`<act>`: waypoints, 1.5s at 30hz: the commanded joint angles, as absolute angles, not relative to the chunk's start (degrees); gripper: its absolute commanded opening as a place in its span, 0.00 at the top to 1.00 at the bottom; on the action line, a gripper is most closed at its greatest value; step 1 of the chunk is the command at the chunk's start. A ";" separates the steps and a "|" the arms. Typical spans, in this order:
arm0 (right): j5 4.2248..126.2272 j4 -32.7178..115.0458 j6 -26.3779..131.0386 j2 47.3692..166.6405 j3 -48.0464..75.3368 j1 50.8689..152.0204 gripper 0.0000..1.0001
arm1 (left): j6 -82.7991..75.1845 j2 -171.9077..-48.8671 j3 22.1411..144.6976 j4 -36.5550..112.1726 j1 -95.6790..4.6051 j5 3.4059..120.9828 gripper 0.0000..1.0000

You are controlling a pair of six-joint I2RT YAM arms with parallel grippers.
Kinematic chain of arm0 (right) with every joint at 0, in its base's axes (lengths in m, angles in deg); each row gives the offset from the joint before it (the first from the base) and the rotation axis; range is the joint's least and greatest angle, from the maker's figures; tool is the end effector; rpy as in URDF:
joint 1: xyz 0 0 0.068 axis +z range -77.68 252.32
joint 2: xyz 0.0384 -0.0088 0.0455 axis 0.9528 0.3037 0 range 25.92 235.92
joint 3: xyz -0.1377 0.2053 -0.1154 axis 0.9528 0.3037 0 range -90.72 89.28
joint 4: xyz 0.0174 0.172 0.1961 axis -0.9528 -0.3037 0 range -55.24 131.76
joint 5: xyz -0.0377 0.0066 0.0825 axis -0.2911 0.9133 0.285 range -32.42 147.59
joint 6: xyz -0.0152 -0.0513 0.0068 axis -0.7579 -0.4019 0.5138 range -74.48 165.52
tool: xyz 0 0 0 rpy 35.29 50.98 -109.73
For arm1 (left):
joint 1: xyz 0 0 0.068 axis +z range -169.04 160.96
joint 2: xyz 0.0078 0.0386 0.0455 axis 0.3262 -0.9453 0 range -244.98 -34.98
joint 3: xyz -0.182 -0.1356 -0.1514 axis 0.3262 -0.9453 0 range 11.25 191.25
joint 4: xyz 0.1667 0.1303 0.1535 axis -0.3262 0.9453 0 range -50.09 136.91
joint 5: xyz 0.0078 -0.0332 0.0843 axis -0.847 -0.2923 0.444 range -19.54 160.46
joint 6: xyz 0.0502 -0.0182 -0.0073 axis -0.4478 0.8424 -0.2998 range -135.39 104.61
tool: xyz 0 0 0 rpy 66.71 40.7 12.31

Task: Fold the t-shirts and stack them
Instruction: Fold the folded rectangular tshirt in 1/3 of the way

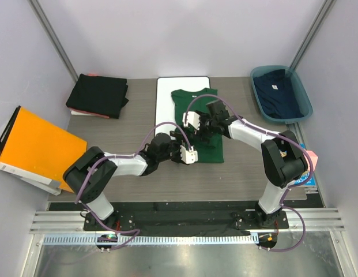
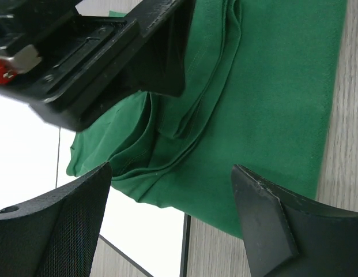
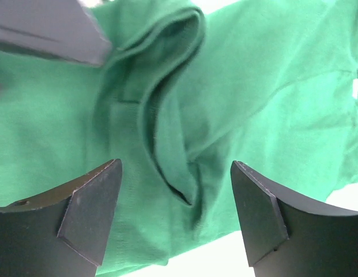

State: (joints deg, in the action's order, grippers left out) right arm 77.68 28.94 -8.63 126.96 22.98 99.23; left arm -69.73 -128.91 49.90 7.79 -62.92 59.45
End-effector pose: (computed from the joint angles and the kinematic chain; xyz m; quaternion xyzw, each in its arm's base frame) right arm 0.3321 0.1823 0.2030 -0.6444 0.6567 0.0742 0.3847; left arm 0.2310 -0.2316 0.1670 0.6627 0.5039 -0.0297 0.5533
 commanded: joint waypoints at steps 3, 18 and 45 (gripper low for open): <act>79.65 26.03 -6.95 124.80 24.15 100.71 0.18 | -68.65 -130.78 51.76 2.91 -63.25 58.94 0.16; 73.95 35.51 -5.55 126.56 30.04 100.79 0.18 | -69.62 -132.71 52.73 1.59 -63.25 59.82 0.16; 59.17 58.63 -14.16 133.05 25.40 98.16 0.16 | -68.21 -135.00 53.09 0.27 -63.69 59.29 0.17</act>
State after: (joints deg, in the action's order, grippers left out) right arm 62.91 50.84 -11.85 130.87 30.60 99.63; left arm -69.45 -135.03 51.74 3.55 -63.33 59.91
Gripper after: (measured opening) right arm 0.835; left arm 0.834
